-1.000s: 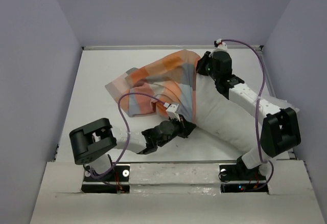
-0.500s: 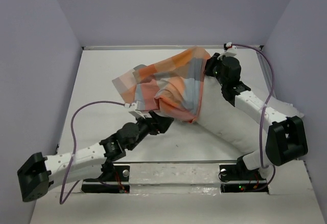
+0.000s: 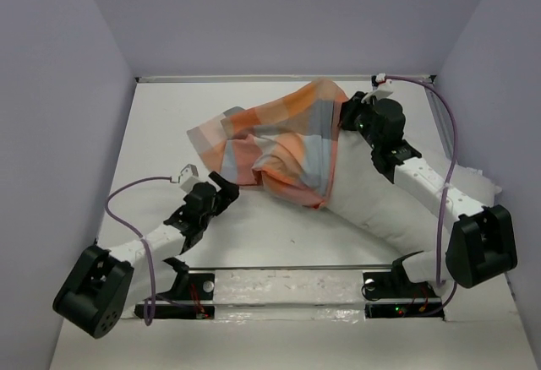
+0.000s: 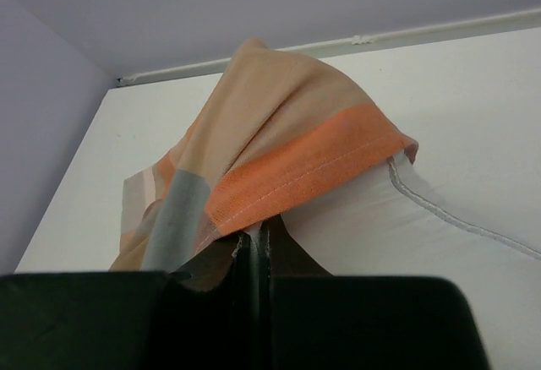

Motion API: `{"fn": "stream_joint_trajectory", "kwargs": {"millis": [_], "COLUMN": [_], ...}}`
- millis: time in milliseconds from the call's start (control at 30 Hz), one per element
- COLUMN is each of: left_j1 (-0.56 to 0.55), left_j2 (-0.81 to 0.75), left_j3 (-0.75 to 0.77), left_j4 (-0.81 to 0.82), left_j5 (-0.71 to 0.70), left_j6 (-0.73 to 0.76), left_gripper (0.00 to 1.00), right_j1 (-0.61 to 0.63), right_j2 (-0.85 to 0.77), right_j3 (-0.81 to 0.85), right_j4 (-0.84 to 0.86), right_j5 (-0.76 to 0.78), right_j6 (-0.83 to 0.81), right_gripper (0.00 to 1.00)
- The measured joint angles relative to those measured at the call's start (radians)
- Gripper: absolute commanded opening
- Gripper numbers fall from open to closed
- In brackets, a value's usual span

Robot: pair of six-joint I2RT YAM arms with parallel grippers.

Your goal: Put the pillow into the pillowcase

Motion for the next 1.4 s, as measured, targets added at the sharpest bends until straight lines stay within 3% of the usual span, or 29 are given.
{"fn": "stream_joint_trajectory", "kwargs": {"millis": [67,133,167,233,267,300,467,667,700,767,800,833,933,1033,1100,1133,1200,1267,1400], "left_j1": [0.046,0.092,0.111,0.146,0.174,0.196,0.285,0.390,0.417,0.451,0.466,0.476,0.498,0.468,0.379,0.289,0.101,-0.038,-0.373], "left_j2": [0.079,0.174,0.224,0.301,0.362,0.403,0.557,0.593,0.594,0.594,0.594,0.595,0.584,0.480,0.330,0.223,0.052,-0.031,-0.041], "left_j3": [0.035,0.083,0.111,0.157,0.191,0.211,0.307,0.429,0.474,0.544,0.581,0.613,0.684,0.623,0.533,0.474,0.409,0.394,0.445], "left_j4": [0.045,0.086,0.103,0.133,0.166,0.190,0.253,0.265,0.264,0.261,0.254,0.251,0.251,0.227,0.202,0.171,0.135,0.104,0.014], "left_j5": [0.017,0.029,0.033,0.046,0.068,0.082,0.151,0.197,0.197,0.194,0.196,0.203,0.223,0.201,0.161,0.132,0.090,0.050,-0.099], "left_j6": [0.005,0.019,0.023,0.023,0.028,0.028,0.023,0.040,0.055,0.082,0.102,0.116,0.158,0.209,0.243,0.258,0.287,0.308,0.369], "left_gripper": [0.86,0.61,0.44,0.29,0.10,0.00,0.00,0.00,0.07,0.51,0.91,0.99,0.99,0.99,0.98,0.91,0.86,0.80,0.80], "right_j1": [0.000,0.000,0.000,0.000,0.000,0.000,0.000,0.000,0.000,0.000,0.000,0.000,0.000,0.000,0.000,0.000,0.000,0.000,0.000], "right_j2": [-0.015,-0.029,-0.038,-0.053,-0.061,-0.068,-0.084,-0.142,-0.149,-0.156,-0.156,-0.156,-0.150,-0.131,-0.102,-0.082,-0.061,-0.044,-0.040], "right_j3": [-0.010,-0.019,-0.027,-0.042,-0.051,-0.061,-0.084,-0.129,-0.139,-0.151,-0.155,-0.158,-0.159,-0.145,-0.124,-0.111,-0.097,-0.086,-0.085], "right_j4": [0.000,-0.001,0.000,0.002,0.002,0.003,-0.006,-0.014,-0.014,-0.014,-0.014,-0.014,-0.019,-0.024,-0.028,-0.032,-0.038,-0.041,-0.041], "right_j5": [-0.015,-0.035,-0.046,-0.065,-0.077,-0.090,-0.138,-0.194,-0.202,-0.212,-0.214,-0.213,-0.198,-0.169,-0.150,-0.135,-0.116,-0.095,-0.078], "right_j6": [0.000,0.000,0.001,0.002,0.004,0.005,0.006,0.016,0.022,0.030,0.034,0.038,0.051,0.066,0.076,0.082,0.087,0.089,0.092], "right_gripper": [0.00,0.00,0.00,0.00,0.00,0.00,0.00,0.00,0.00,0.00,0.00,0.00,0.00,0.00,0.00,0.00,0.00,0.00,0.00]}}
